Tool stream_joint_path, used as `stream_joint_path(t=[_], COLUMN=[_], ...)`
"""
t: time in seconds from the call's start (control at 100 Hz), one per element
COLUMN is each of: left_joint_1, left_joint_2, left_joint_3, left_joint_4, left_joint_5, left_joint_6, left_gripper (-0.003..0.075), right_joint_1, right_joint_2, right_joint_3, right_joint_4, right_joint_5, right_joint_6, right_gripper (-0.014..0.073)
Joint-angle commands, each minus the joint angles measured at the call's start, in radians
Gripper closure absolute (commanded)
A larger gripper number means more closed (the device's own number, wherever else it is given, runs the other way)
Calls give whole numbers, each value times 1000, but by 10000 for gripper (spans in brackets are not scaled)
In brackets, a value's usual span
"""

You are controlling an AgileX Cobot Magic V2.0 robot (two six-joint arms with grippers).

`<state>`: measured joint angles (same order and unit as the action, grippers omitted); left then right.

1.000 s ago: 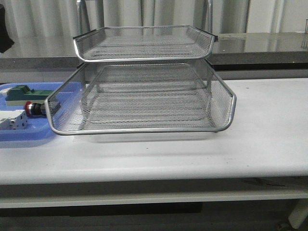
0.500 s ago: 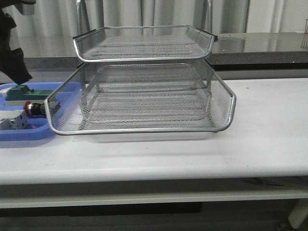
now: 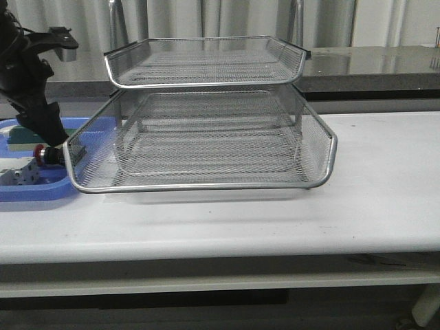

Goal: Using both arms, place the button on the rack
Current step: 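Lower the left gripper onto the red push button in the blue tray, then close the left gripper on the red push button and lift it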

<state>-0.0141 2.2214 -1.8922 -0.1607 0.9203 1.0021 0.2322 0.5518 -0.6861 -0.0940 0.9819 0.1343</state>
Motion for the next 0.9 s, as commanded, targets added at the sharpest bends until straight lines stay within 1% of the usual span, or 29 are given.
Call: stream_joint_path(t=[0.0,0.19,0.74,0.84,0.89], left_joint_1=[-5,-5,-5,-5,-5], left_joint_2=[-42,14,107,107,107], left_joint_3=[-53,-89,-94,-96,-97], left_joint_4=[-20,-22,-48,-48,-48], left_joint_5=[-18,-9,-44,-57,-59], left_joint_6=[10,29,56,58,58], left_gripper=[80,80,80,90,118], right_joint_1=[-6,-6,-6,-6,-6], right_joint_2=[2,2,2,2,2], right_joint_3=[-25,-25,-25,-25,-25], right_joint_4=[-19,-19,-19,-19,-19], right_joint_5=[-47,-47,-47,-47,-47], right_joint_6=[-3,-3,-3,-3,-3], right_gripper=[660,660,660,660,660])
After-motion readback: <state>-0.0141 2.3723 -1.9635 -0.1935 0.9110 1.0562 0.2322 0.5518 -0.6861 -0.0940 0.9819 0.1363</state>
